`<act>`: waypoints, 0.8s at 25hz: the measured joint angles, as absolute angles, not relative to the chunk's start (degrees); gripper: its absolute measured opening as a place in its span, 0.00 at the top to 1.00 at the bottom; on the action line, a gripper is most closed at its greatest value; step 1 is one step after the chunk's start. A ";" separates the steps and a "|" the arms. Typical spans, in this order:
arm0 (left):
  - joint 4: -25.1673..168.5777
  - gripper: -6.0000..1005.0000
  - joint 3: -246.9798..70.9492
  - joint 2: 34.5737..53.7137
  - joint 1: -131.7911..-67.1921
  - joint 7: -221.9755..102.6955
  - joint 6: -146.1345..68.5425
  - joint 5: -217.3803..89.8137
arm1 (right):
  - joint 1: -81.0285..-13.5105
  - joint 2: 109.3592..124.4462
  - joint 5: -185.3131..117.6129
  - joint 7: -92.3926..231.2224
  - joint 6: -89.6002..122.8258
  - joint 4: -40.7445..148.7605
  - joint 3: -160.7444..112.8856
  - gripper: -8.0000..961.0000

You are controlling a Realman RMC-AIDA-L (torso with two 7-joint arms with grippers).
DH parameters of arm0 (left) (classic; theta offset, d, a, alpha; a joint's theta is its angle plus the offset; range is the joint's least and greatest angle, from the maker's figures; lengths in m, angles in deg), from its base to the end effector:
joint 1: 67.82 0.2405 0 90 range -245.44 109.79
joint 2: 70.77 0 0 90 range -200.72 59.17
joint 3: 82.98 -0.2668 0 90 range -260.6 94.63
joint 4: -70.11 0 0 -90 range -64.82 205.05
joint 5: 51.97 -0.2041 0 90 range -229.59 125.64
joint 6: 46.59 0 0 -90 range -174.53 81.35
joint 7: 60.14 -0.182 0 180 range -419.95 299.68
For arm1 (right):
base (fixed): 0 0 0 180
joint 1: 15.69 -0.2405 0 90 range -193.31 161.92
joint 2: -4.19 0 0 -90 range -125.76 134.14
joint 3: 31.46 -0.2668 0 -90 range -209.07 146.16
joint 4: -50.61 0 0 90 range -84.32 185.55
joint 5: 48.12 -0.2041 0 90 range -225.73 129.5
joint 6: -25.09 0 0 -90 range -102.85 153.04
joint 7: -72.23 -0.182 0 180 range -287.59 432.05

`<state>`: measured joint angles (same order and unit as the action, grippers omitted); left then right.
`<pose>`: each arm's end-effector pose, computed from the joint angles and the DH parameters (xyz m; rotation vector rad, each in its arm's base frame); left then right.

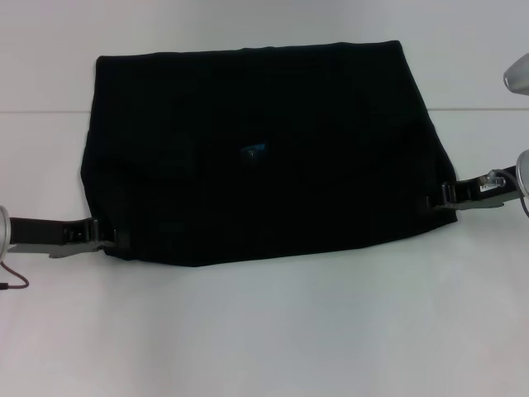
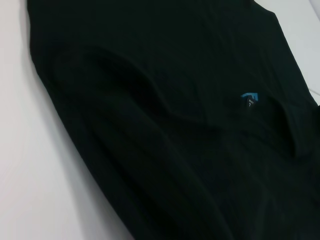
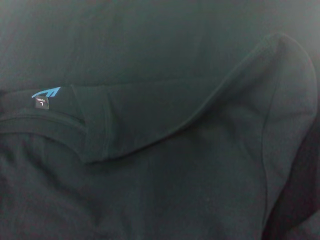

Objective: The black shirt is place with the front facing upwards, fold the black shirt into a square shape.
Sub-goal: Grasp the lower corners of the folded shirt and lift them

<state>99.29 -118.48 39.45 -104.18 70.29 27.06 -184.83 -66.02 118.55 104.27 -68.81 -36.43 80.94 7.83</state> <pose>-0.3289 0.3865 -0.0027 -2.1374 -1.7655 -0.3587 0.2793 0.4510 -0.0281 -2.1515 1.5100 0.0037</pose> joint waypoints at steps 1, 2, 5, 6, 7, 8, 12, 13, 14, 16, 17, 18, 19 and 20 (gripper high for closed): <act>99.29 0.96 -118.49 39.45 -104.18 70.29 27.07 -184.83 | -66.00 118.55 104.27 -68.82 -36.43 80.94 7.83 0.49; 99.29 0.96 -118.48 39.44 -104.19 70.29 27.10 -184.83 | -65.94 118.53 104.26 -68.81 -36.44 80.94 7.83 0.54; 99.29 0.96 -118.49 39.37 -104.21 70.29 27.66 -184.66 | -65.84 118.31 104.17 -68.68 -37.01 81.07 7.64 0.68; 99.29 0.96 -118.49 39.29 -104.21 70.27 28.07 -184.47 | -65.80 118.18 104.17 -68.58 -37.40 81.17 7.54 0.72; 99.29 0.96 -118.49 39.20 -104.21 70.25 28.63 -184.25 | -65.72 118.07 104.16 -68.49 -38.02 81.38 7.45 0.76; 99.29 0.96 -118.48 39.10 -104.21 70.23 29.06 -184.15 | -65.54 117.99 104.15 -68.46 -38.95 81.90 7.44 0.79; 99.29 0.96 -118.33 38.09 -104.06 70.03 34.25 -184.05 | -63.79 117.47 104.15 -68.42 -45.56 85.60 7.62 0.92; 99.31 0.96 -118.31 37.73 -103.95 69.89 36.26 -184.06 | -63.21 117.20 104.15 -68.39 -47.69 86.63 7.67 0.94; 99.32 0.96 -118.31 37.45 -103.85 69.75 37.71 -184.07 | -62.55 116.85 104.20 -68.21 -50.44 87.74 7.70 0.94; 99.35 0.96 -118.31 36.59 -103.45 68.99 43.81 -184.47 | -61.13 115.99 104.30 -67.20 -56.32 89.67 7.74 0.94; 99.36 0.96 -118.33 36.35 -103.30 68.72 45.74 -184.60 | -60.48 115.63 104.34 -66.37 -59.42 90.40 7.74 0.94; 99.38 0.96 -118.52 35.90 -102.95 68.11 49.92 -184.96 | -59.96 115.47 104.39 -65.50 -62.20 90.87 7.78 0.94; 99.38 0.96 -118.70 35.66 -102.67 67.70 52.98 -185.39 | -59.35 115.30 104.44 -64.40 -65.66 91.23 7.79 0.94; 99.47 0.96 -118.86 35.58 -102.43 67.44 55.01 -185.88 | -58.71 115.23 104.49 -63.25 -69.34 91.53 7.82 0.94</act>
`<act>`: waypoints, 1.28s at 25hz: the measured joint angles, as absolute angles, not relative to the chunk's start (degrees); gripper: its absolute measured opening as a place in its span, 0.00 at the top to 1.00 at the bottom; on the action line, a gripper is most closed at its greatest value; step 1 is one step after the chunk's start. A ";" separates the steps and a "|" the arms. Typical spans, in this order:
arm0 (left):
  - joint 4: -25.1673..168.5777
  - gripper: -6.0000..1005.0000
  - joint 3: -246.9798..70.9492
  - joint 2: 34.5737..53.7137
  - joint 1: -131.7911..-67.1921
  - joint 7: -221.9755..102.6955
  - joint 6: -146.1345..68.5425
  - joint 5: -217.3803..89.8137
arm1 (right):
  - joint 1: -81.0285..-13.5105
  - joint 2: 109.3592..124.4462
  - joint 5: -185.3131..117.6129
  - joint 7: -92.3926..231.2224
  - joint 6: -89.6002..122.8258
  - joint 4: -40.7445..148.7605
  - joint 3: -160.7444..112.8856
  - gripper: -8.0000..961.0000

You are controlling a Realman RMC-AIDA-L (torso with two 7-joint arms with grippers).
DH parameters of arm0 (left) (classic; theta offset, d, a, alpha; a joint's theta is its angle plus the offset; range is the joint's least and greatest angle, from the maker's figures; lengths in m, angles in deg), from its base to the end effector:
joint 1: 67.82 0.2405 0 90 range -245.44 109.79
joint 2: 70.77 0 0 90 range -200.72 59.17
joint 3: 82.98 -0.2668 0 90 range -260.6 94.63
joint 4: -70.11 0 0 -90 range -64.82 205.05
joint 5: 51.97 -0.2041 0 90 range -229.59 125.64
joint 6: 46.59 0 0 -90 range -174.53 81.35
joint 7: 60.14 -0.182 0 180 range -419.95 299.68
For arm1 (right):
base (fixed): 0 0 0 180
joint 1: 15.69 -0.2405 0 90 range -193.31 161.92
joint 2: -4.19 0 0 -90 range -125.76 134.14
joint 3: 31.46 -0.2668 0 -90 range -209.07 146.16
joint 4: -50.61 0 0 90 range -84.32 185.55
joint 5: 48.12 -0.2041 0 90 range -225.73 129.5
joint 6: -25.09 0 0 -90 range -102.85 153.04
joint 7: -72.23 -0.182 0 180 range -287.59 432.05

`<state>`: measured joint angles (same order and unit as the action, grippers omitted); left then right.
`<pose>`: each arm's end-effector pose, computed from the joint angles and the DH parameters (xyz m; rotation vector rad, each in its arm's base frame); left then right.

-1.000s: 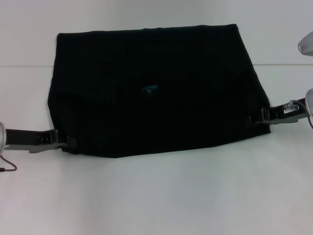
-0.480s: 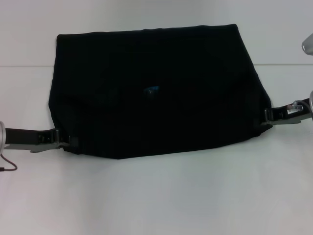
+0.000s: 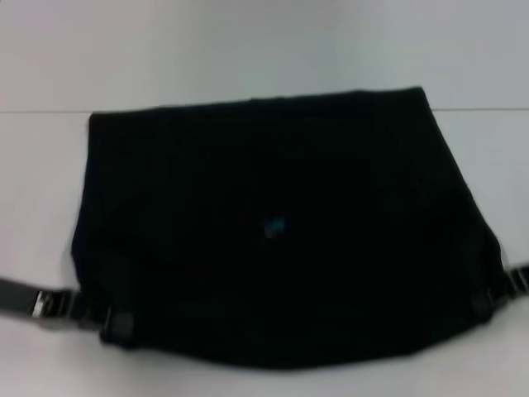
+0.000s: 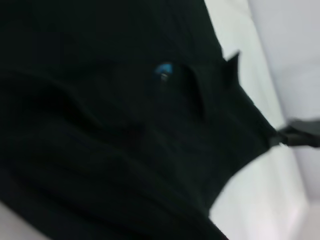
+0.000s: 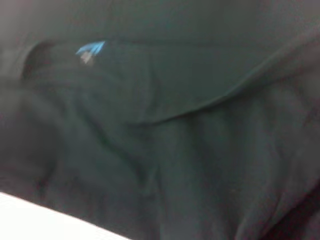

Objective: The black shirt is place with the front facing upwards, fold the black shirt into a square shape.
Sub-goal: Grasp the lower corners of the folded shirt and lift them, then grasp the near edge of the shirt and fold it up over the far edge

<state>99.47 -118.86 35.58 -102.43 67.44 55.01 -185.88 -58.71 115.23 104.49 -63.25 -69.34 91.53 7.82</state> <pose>-0.3010 0.3159 0.0151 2.4430 1.8464 0.3050 0.2935 0.3646 0.0079 -2.4568 1.6815 -0.2075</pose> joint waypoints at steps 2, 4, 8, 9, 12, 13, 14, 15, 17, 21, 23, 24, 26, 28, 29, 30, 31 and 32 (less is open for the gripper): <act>99.86 0.96 -119.03 35.58 -101.82 66.73 59.78 -187.50 | -57.68 115.42 104.53 -61.62 -74.68 92.39 7.86 0.94; 100.21 0.96 -119.01 35.87 -101.30 66.12 63.36 -189.00 | -56.11 116.21 104.55 -60.10 -79.15 93.74 8.25 0.94; 100.47 0.96 -118.84 36.02 -100.43 65.78 65.92 -189.84 | -54.33 116.95 104.61 -58.56 -80.63 93.08 9.55 0.94; 100.48 0.96 -118.76 36.03 -100.36 65.76 65.93 -189.86 | -54.23 116.95 104.61 -58.29 -80.23 92.48 9.54 0.94; 100.42 0.96 -117.86 36.04 -100.79 66.51 64.63 -189.62 | -54.40 116.61 103.84 -57.63 -78.22 90.51 7.63 0.94; 100.42 0.96 -117.20 36.04 -101.19 66.79 64.06 -189.50 | -54.65 116.35 103.28 -57.59 -77.53 89.95 6.40 0.94; 100.38 0.96 -116.10 36.02 -101.79 67.02 63.44 -189.43 | -55.02 115.95 102.45 -57.65 -76.73 89.35 4.80 0.94; 100.36 0.96 -114.79 35.90 -102.53 67.17 62.98 -189.42 | -55.35 115.54 101.62 -57.72 -76.32 88.68 3.40 0.94; 100.25 0.96 -111.66 35.75 -103.79 67.75 61.46 -189.42 | -56.09 114.40 99.38 -58.18 -74.58 87.45 0.28 0.94; 100.59 0.96 -105.93 35.90 -105.19 71.06 53.32 -189.09 | -56.77 112.99 93.66 -59.84 -68.47 85.56 -4.76 0.94; 100.37 0.96 -103.09 36.08 -105.50 71.71 49.51 -188.32 | -56.87 112.79 89.90 -60.05 -64.20 84.42 -6.00 0.94; 100.07 0.96 -101.39 36.27 -105.56 71.73 47.27 -187.43 | -56.95 112.79 87.77 -60.02 -62.01 83.72 -6.33 0.94; 99.81 0.96 -98.73 36.81 -105.41 71.62 43.72 -185.60 | -57.08 113.10 83.77 -59.69 -57.51 82.26 -6.41 0.94; 99.61 0.96 -97.21 37.71 -105.15 71.23 40.29 -183.11 | -57.33 113.92 79.94 -58.52 -52.58 80.72 -6.11 0.94; 99.55 0.96 -97.06 38.10 -105.11 70.94 39.00 -182.18 | -57.55 114.36 78.63 -57.71 -50.63 80.04 -5.99 0.94; 99.52 0.96 -96.95 38.64 -105.09 70.62 37.11 -181.11 | -57.92 115.00 77.24 -56.32 -48.37 79.46 -5.98 0.94; 99.53 0.96 -96.95 39.15 -105.19 70.43 35.67 -180.43 | -58.24 115.66 76.37 -55.36 -46.99 79.23 -5.98 0.94; 99.61 0.96 -97.06 40.04 -105.41 70.08 33.86 -179.67 | -58.53 116.35 75.31 -54.42 -45.41 79.11 -5.99 0.94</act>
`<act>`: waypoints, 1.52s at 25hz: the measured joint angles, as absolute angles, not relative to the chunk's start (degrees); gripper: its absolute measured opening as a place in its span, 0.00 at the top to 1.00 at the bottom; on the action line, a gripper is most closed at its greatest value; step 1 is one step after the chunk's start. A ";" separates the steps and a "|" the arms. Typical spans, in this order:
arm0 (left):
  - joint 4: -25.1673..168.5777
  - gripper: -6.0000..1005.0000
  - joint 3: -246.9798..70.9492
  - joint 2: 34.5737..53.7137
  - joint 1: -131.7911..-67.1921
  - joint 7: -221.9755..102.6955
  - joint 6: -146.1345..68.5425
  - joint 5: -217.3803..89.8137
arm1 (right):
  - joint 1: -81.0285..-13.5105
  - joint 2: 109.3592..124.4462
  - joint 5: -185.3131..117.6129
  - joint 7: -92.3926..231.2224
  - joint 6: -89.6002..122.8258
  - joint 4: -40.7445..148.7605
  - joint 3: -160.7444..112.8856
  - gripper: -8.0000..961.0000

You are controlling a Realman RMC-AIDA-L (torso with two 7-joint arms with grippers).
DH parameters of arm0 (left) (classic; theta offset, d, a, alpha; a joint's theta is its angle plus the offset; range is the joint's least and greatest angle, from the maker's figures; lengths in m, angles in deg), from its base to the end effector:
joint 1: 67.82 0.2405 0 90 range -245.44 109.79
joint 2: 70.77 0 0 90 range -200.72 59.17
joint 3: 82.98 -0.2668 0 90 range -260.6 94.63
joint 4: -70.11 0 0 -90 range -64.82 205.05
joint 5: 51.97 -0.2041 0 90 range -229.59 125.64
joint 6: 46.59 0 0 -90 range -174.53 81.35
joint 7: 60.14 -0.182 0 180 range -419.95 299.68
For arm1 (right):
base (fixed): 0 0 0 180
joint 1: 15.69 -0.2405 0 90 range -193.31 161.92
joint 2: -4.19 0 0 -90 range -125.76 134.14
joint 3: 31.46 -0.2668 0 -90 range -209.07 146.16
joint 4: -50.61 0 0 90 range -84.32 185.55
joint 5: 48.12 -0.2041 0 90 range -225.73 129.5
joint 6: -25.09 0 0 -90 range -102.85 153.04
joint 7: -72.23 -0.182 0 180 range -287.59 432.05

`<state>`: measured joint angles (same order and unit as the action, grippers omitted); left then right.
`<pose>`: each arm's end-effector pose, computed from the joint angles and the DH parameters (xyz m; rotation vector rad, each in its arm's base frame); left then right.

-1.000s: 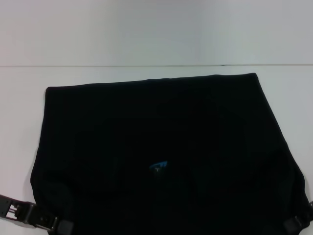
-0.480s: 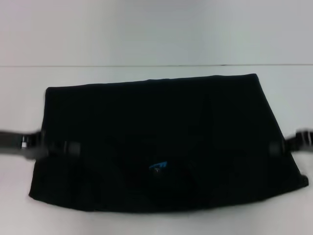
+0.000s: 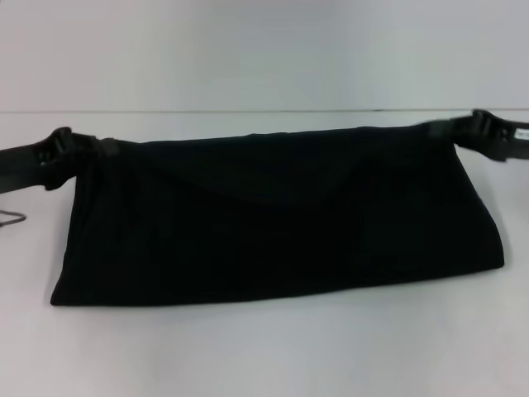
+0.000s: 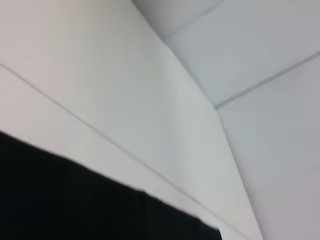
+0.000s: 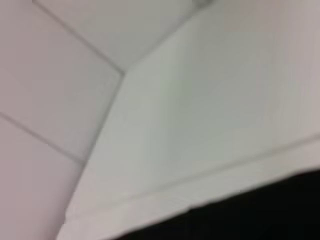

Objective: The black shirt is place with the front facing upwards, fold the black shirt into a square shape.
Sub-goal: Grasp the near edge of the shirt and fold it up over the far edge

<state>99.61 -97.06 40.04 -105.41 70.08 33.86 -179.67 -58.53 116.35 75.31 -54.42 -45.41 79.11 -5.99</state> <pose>-0.2974 0.4089 0.0398 -1.9444 -1.8221 -0.9356 0.2631 0.4457 0.0143 -2.0707 1.6371 0.7979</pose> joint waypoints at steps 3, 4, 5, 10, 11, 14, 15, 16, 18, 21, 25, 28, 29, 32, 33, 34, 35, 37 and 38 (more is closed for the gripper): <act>99.85 0.96 -97.26 41.41 -105.94 69.20 30.13 -177.72 | -58.94 117.85 71.83 -52.59 -41.73 79.44 -5.76 0.94; 99.79 0.96 -97.26 41.68 -106.19 68.78 28.60 -176.95 | -59.09 118.04 70.72 -52.21 -40.62 79.46 -5.73 0.94; 99.72 0.96 -97.21 41.81 -106.44 68.51 27.57 -176.50 | -59.23 118.19 69.92 -51.94 -39.68 79.49 -5.72 0.94; 99.59 0.95 -97.36 42.24 -107.64 67.49 22.14 -175.22 | -60.12 118.65 66.93 -49.08 -35.26 78.89 -5.65 0.94; 99.58 0.95 -97.39 42.57 -108.00 66.99 20.61 -175.09 | -60.27 119.04 66.48 -48.21 -34.28 78.79 -5.62 0.94; 99.45 0.95 -97.41 43.68 -108.83 65.41 16.29 -174.74 | -60.62 120.44 65.92 -45.66 -30.67 78.65 -5.58 0.94; 99.42 0.95 -97.45 43.98 -109.01 64.99 15.35 -174.71 | -60.79 121.07 65.49 -44.39 -29.27 78.45 -5.59 0.94; 99.43 0.95 -97.44 44.41 -109.32 64.18 13.98 -174.64 | -61.02 121.92 64.70 -42.41 -27.60 78.11 -5.58 0.94; 99.42 0.95 -97.45 45.51 -110.07 61.80 10.68 -174.54 | -61.56 123.34 62.81 -37.90 -24.63 77.23 -5.58 0.94; 99.40 0.95 -97.43 46.76 -110.59 60.12 6.76 -173.79 | -62.52 124.00 60.43 -33.78 -21.45 75.12 -5.59 0.94; 99.35 0.95 -97.45 47.65 -111.01 57.32 3.40 -171.40 | -63.61 123.90 57.48 -30.79 -16.48 72.79 -5.62 0.94; 98.77 0.95 -97.44 47.89 -111.29 56.10 1.73 -170.13 | -64.24 124.02 57.09 -29.96 -14.76 72.41 -5.62 0.94; 98.33 0.95 -97.44 47.90 -111.39 55.48 1.27 -169.59 | -64.52 124.04 57.08 -29.76 -14.10 72.11 -5.62 0.94; 96.42 0.95 -97.41 48.02 -111.95 52.54 -1.20 -167.75 | -65.50 124.08 57.06 -28.45 -11.51 70.89 -5.54 0.94; 95.72 0.95 -97.40 48.16 -112.25 51.54 -2.43 -167.35 | -65.82 124.11 57.05 -27.61 -10.53 70.45 -5.47 0.94; 95.14 0.95 -97.40 48.31 -112.52 50.70 -3.50 -167.19 | -66.12 124.15 57.04 -26.71 -9.66 70.00 -5.42 0.94; 94.86 0.95 -97.39 48.47 -112.76 50.08 -4.23 -167.15 | -66.37 124.19 57.03 -25.77 -9.01 69.60 -5.40 0.94; 94.45 0.95 -97.34 49.07 -113.27 48.53 -6.12 -166.95 | -66.99 124.27 56.85 -23.12 -8.11 68.84 -5.37 0.94; 94.42 0.95 -97.32 49.43 -113.43 48.02 -7.07 -166.53 | -67.24 124.30 56.53 -21.62 -7.59 68.40 -5.36 0.94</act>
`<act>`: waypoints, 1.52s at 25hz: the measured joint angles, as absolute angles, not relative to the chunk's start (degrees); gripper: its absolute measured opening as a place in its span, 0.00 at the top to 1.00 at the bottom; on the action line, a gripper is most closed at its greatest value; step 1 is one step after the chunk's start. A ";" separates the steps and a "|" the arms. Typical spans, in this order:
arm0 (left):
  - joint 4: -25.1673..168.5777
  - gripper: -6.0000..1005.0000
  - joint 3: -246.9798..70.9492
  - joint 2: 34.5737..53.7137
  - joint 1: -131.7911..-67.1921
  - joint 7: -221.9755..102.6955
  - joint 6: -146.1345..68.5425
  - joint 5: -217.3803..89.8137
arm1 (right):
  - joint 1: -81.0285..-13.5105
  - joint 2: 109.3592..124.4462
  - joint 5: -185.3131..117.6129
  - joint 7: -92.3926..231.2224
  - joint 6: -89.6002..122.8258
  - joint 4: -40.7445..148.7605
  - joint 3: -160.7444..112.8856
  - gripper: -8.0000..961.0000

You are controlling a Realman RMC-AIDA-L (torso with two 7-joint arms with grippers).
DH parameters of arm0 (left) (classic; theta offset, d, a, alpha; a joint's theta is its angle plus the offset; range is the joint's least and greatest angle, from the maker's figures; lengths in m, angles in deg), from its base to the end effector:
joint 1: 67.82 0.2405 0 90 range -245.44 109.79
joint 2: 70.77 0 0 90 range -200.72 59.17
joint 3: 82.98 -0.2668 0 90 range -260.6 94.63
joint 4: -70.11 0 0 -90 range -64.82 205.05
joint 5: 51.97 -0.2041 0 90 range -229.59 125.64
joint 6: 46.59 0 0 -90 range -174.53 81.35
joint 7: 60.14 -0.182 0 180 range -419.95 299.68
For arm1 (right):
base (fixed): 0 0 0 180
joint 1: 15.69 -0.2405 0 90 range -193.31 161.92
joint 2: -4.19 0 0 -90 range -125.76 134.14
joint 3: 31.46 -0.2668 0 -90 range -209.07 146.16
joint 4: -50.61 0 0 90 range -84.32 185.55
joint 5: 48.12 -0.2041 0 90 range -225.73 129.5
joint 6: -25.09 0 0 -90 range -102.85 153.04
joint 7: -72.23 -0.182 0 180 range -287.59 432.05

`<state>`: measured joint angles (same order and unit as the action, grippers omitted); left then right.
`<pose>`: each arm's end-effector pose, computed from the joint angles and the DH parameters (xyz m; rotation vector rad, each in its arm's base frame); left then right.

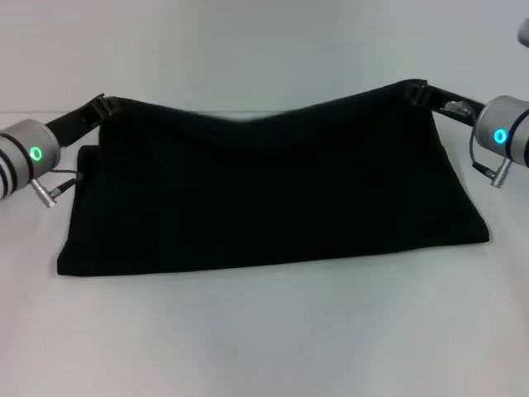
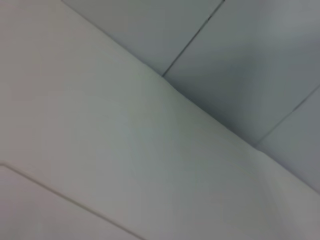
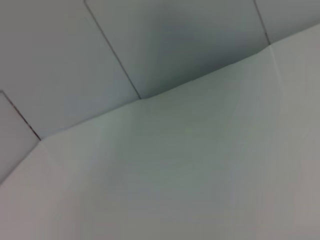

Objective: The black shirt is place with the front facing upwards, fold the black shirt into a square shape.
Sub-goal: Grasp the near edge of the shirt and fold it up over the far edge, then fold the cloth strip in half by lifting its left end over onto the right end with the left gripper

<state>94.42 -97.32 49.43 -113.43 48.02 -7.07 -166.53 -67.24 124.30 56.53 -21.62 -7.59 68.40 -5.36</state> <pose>-0.2970 0.4840 -0.0021 -1.5933 -1.4712 -0.8272 0.2452 0.5066 -0.0376 -1.8197 1.2396 0.6862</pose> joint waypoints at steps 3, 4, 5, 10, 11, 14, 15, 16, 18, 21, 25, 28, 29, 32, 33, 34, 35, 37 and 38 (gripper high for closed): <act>94.36 0.95 -97.33 50.44 -113.54 47.30 -9.39 -164.68 | -67.51 124.39 53.47 -17.53 -6.90 67.15 -5.35 0.94; 94.35 0.91 -97.33 50.59 -113.49 47.22 -9.85 -164.19 | -67.54 124.41 51.87 -16.16 -6.81 66.57 -5.35 0.94; 94.28 0.88 -97.34 50.78 -113.38 47.02 -10.48 -163.54 | -67.50 124.41 50.40 -15.17 -6.72 66.12 -5.35 0.90; 93.46 0.70 -97.36 50.72 -113.15 46.36 -11.84 -162.65 | -67.01 124.38 46.50 -14.11 -4.28 65.20 -5.46 0.71; 93.40 0.67 -97.34 50.60 -112.95 46.46 -11.43 -162.64 | -66.93 124.36 46.21 -14.11 -3.95 65.11 -5.59 0.67; 93.23 0.57 -97.59 49.84 -111.83 46.77 -6.82 -162.70 | -66.20 124.12 45.82 -14.44 -4.87 64.91 -5.67 0.54; 93.14 0.56 -97.66 49.25 -110.99 46.95 -3.05 -162.71 | -65.74 124.00 45.88 -14.50 -6.22 64.94 -5.52 0.50; 93.02 0.55 -97.72 48.84 -110.36 47.11 -0.11 -162.71 | -64.99 123.87 46.10 -14.35 -8.74 65.12 -5.20 0.46; 92.51 0.53 -97.90 47.13 -108.10 47.60 9.48 -162.69 | -62.85 123.58 46.62 -11.96 -17.01 66.39 -4.16 0.38; 91.55 0.50 -99.13 44.26 -104.46 49.39 21.20 -163.00 | -58.99 123.42 46.95 -5.23 -30.04 68.31 -1.80 0.35; 92.37 0.40 -100.81 41.42 -99.46 56.04 31.77 -163.16 | -54.40 123.14 48.31 3.47 -42.88 70.00 3.39 0.32; 93.51 0.30 -104.70 39.50 -95.98 62.03 35.16 -163.58 | -51.82 123.25 50.26 9.26 -48.33 70.52 7.14 0.29; 94.33 0.26 -105.73 39.24 -95.01 63.64 35.85 -164.13 | -51.05 123.39 50.68 11.03 -49.67 70.52 8.19 0.28; 97.52 0.16 -107.06 39.35 -92.31 69.86 37.26 -167.44 | -49.24 123.70 51.08 14.86 -51.64 70.21 10.60 0.16; 98.51 0.12 -107.06 39.51 -91.72 71.76 37.44 -168.65 | -48.79 123.75 51.10 15.70 -51.84 70.00 11.28 0.12; 99.49 0.11 -107.09 39.62 -91.23 74.70 37.54 -170.64 | -48.33 123.81 51.13 16.49 -51.99 69.81 11.94 0.08; 99.85 0.09 -107.07 39.65 -91.01 76.35 37.59 -171.76 | -47.94 123.82 51.14 16.90 -51.94 69.74 12.38 0.07; 99.96 0.06 -106.74 39.53 -90.66 79.82 37.63 -174.47 | -47.33 123.87 51.34 17.20 -51.56 69.68 12.81 0.06; 99.89 0.04 -106.58 39.44 -90.55 81.02 37.51 -175.28 | -47.17 123.87 51.46 17.24 -51.18 69.65 12.83 0.05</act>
